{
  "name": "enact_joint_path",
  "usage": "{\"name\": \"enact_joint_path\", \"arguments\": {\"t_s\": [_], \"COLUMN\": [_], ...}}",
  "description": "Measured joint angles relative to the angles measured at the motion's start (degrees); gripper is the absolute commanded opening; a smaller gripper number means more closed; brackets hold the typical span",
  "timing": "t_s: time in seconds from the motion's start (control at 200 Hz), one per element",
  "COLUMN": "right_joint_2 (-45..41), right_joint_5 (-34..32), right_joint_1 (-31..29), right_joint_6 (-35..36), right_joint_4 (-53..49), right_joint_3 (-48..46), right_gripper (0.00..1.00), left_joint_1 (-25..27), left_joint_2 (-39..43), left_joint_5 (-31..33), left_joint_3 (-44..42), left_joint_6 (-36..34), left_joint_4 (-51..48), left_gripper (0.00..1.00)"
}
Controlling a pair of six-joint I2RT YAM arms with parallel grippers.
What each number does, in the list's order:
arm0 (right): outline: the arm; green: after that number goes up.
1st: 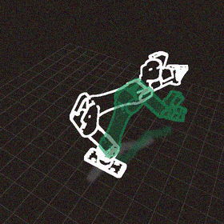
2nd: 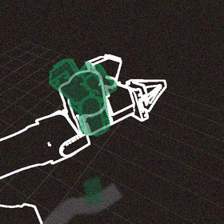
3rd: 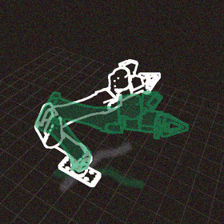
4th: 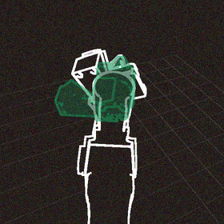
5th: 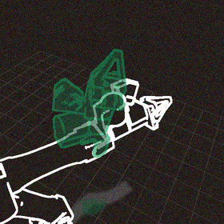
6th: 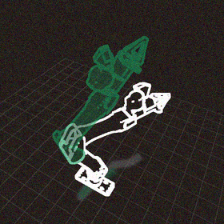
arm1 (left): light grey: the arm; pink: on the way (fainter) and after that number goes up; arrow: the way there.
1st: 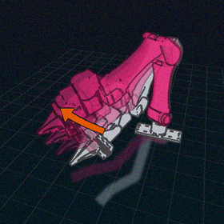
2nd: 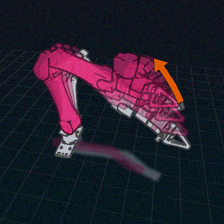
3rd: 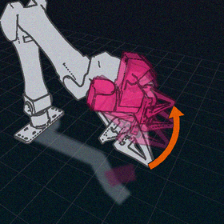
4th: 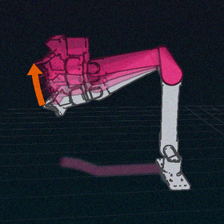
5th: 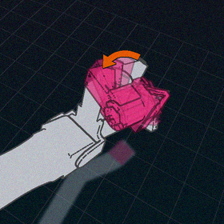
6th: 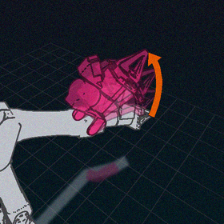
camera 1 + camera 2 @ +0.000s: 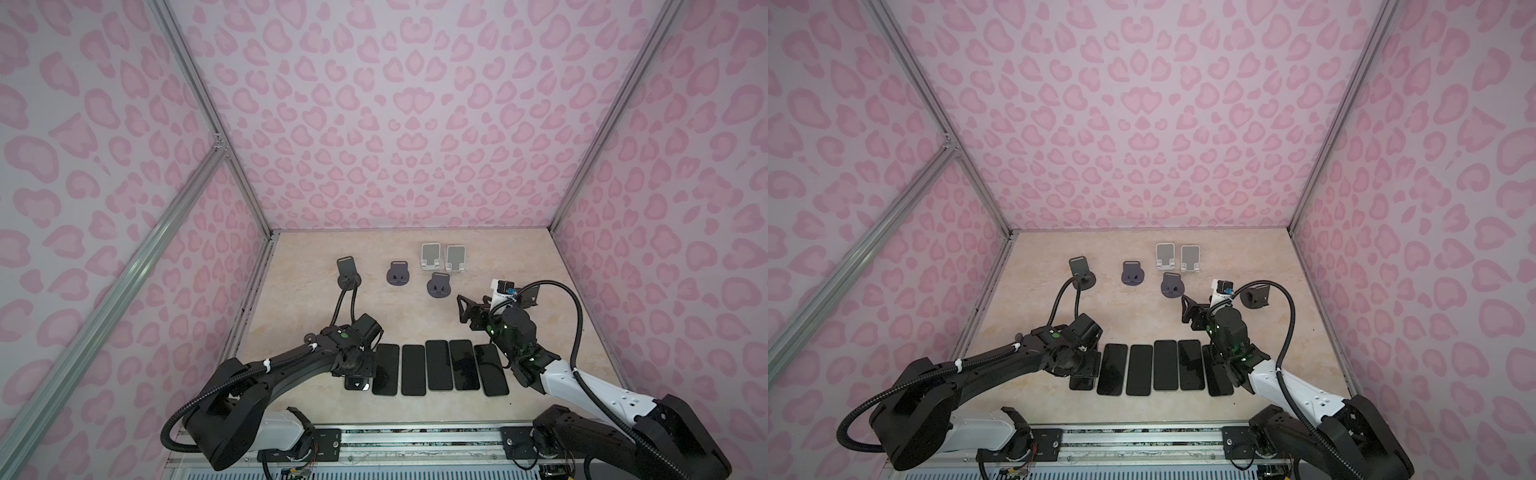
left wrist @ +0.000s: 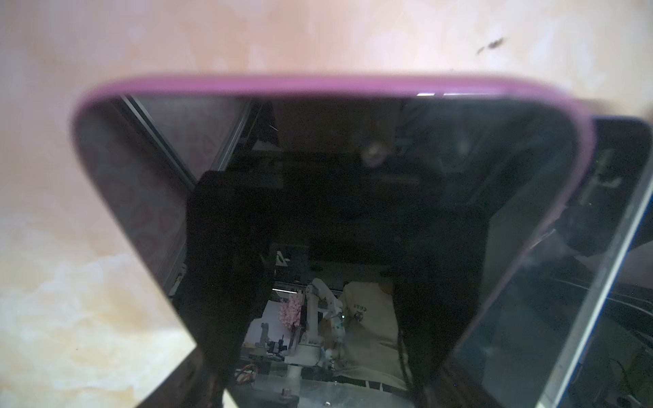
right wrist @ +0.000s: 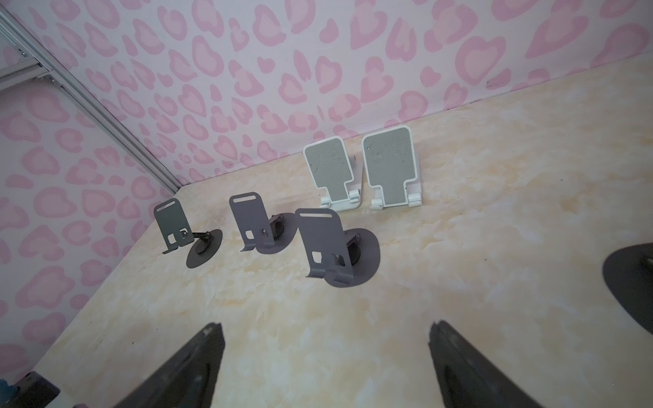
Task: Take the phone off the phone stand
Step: 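Lift the pink-edged phone off the stand and carry it toward the row with left gripper, then lower the pink-edged phone flat at the end of the row with left gripper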
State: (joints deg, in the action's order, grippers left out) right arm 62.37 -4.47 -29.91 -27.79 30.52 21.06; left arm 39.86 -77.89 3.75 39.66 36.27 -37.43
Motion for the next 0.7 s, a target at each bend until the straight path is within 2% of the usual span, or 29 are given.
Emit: {"name": "enact_joint_path", "arguments": {"t_s": [0.7], "right_joint_2": [-0.35], "right_joint_5": [-0.02], "right_joint_1": [-0.02], "right_joint_6": [0.44], "right_joint_4": [-0.04], "right_joint_3": [0.04], "right_gripper": [0.93], "left_joint_1": [-0.26], "left_joint_2": [-5.14], "left_joint_5": [-0.81], "left_joint_3": [1.79], "left_joint_6": [-0.31], "left_joint_4": [-1.51], "left_gripper": [0.56]}}
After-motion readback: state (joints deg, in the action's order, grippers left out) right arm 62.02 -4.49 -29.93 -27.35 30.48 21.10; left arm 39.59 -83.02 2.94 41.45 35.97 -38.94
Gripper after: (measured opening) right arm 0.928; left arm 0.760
